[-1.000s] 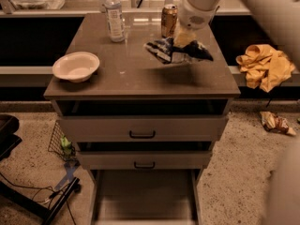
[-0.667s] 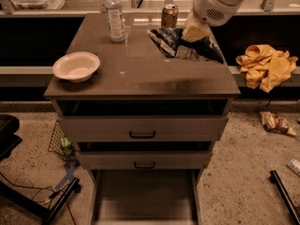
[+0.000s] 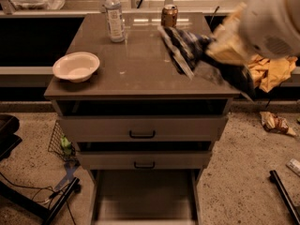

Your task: Place blue chip bag into bottom drawer

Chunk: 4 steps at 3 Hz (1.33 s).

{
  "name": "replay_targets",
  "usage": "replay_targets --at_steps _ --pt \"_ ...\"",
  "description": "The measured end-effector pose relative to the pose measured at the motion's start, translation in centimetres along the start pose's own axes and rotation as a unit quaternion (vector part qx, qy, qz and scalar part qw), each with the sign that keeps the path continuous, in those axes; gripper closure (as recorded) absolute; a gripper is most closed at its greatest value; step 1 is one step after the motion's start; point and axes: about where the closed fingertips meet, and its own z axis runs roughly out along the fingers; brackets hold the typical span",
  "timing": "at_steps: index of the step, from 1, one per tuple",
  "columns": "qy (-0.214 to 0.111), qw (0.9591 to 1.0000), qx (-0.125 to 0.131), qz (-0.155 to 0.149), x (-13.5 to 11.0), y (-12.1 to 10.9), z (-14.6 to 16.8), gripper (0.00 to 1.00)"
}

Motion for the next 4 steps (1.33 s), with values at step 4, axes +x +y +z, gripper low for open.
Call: replay_targets --at_steps 4 --pt "-0.022 0.9833 -0.096 0.153 16.2 7.9 3.8 1.0"
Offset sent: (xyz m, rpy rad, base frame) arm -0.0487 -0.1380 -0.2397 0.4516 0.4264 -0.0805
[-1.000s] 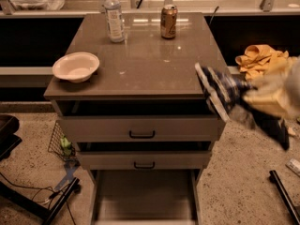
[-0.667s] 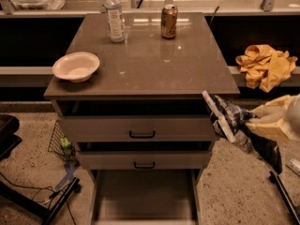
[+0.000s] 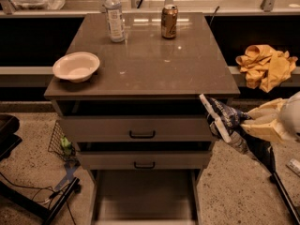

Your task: Place blue chip bag into bottom drawer

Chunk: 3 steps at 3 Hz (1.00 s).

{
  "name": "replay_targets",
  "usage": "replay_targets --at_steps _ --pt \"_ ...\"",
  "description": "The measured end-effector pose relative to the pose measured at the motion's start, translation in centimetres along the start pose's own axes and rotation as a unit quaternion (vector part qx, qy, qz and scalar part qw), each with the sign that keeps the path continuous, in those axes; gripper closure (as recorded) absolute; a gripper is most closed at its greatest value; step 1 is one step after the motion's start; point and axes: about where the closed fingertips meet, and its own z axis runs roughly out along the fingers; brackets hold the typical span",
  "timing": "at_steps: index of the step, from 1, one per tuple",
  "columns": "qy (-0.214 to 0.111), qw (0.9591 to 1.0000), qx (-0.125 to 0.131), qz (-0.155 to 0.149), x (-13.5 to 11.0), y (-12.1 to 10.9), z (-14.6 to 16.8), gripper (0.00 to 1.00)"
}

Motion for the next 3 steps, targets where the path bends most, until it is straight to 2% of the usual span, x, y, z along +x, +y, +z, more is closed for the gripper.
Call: replay_targets --at_steps 1,2,3 --pt "-0.015 0.9995 -0.018 0.024 1.7 0.0 2.4 1.0" --pt "-0.052 0.9951 -0.047 0.07 5.5 1.2 6.9 1.0" --pt "-0.134 0.9811 -0.07 0.121 9.7 2.9 11.4 1.0"
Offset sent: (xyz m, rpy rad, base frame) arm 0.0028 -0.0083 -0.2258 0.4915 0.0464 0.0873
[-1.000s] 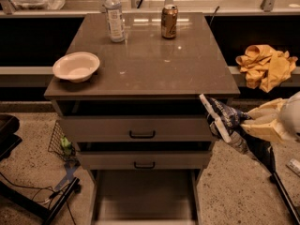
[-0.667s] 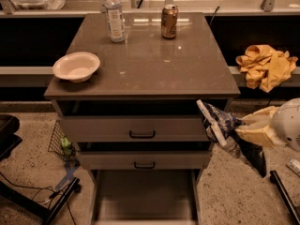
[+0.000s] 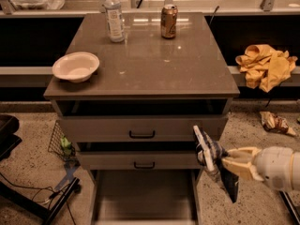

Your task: Place blue chip bag into bottom drawer

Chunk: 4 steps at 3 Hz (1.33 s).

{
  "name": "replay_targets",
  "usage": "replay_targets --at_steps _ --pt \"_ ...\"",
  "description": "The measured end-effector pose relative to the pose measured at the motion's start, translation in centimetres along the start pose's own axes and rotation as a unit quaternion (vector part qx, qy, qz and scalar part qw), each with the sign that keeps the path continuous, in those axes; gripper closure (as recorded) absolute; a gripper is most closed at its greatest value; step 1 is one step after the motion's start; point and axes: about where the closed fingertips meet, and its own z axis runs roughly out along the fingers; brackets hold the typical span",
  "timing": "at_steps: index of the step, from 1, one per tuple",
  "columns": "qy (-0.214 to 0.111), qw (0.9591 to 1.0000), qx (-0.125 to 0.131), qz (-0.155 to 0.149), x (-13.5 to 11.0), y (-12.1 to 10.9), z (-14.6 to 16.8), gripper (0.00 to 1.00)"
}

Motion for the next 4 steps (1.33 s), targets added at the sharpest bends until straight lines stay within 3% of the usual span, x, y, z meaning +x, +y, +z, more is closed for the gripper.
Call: replay_targets --at_steps 1,2,3,4 --pt "-0.042 0.9982 -0.032 -0.026 4.9 -1.2 2.7 1.0" --pt "-0.058 0.9946 -0.071 -0.049 10.5 -2.9 6.4 1.0" --pt "-0.065 0.9902 -0.112 -0.053 16.8 -4.3 9.7 1.0" --pt "-0.064 0.9902 -0.112 -0.054 16.7 -4.2 9.7 1.0"
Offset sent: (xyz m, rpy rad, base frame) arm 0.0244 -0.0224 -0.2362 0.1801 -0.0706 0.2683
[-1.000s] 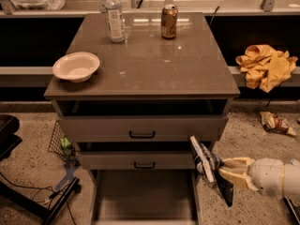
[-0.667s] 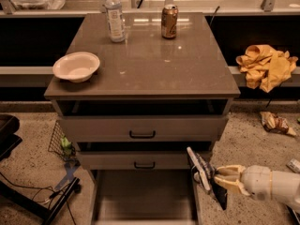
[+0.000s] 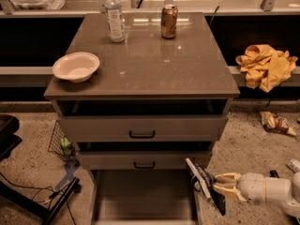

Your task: Place blue chip bag into bottom drawer

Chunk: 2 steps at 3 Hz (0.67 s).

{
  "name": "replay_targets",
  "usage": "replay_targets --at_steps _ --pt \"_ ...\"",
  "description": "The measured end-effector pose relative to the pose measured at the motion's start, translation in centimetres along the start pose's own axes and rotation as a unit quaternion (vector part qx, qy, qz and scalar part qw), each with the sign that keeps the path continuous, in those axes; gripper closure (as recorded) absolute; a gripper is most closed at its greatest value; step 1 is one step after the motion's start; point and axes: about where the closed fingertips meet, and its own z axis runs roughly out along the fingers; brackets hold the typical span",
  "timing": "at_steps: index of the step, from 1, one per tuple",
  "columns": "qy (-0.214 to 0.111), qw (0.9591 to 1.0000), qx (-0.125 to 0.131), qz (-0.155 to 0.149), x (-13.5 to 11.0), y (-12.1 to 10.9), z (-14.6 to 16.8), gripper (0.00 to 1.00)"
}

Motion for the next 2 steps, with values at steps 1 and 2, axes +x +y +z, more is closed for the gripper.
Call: replay_targets --at_steps 1,2 --pt "-0.006 0.9999 -0.006 0.006 0.5 0.0 1.4 1.0" --pt "-0.014 0.9994 -0.031 -0.002 2.5 0.1 5.3 1.0"
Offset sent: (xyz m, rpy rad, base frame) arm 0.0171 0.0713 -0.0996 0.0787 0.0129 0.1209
